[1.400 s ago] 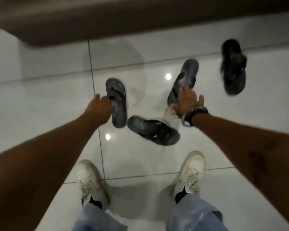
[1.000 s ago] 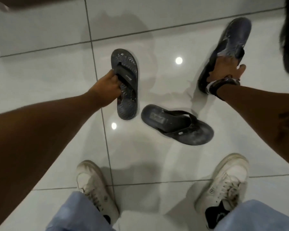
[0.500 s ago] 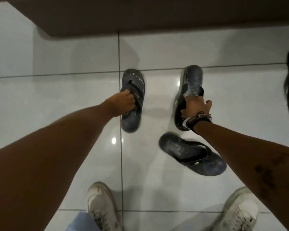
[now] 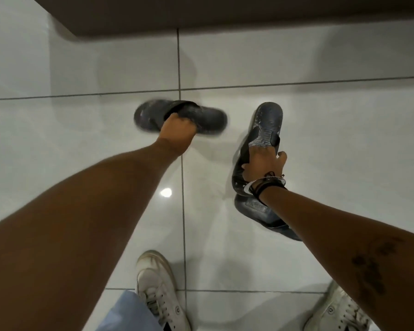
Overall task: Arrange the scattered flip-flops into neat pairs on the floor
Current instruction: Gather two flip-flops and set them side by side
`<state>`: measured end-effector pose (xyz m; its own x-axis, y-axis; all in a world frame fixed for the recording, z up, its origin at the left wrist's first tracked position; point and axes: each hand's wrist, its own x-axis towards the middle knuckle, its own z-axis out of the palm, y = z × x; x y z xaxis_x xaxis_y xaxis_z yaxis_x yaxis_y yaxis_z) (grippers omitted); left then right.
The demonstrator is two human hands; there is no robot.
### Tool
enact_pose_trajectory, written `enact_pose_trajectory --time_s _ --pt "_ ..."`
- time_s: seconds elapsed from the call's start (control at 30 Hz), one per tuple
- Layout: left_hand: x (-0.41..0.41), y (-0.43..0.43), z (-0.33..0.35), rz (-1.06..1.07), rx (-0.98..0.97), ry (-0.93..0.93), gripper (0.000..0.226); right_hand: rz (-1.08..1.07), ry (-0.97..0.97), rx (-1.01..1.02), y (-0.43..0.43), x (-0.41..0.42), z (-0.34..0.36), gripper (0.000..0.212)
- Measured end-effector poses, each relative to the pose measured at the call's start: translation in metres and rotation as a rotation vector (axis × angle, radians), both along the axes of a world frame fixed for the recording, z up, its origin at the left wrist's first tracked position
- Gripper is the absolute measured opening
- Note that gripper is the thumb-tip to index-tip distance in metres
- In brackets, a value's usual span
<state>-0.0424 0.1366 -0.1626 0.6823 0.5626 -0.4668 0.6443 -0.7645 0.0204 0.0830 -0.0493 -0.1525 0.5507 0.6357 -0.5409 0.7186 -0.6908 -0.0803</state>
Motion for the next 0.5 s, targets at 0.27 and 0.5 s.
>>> enact_pose_trajectory --time_s 0.27,0.5 --pt "-0.014 0.001 -0.005 0.764 -0.124 -0.006 0.026 0.208 0.015 0.047 0.028 -0.035 0.006 0.037" --pt "-0.021 -0.011 -0.019 0.803 -0.125 -0.117 0.019 0.321 0.034 0.056 0.052 -0.071 -0.012 0.033"
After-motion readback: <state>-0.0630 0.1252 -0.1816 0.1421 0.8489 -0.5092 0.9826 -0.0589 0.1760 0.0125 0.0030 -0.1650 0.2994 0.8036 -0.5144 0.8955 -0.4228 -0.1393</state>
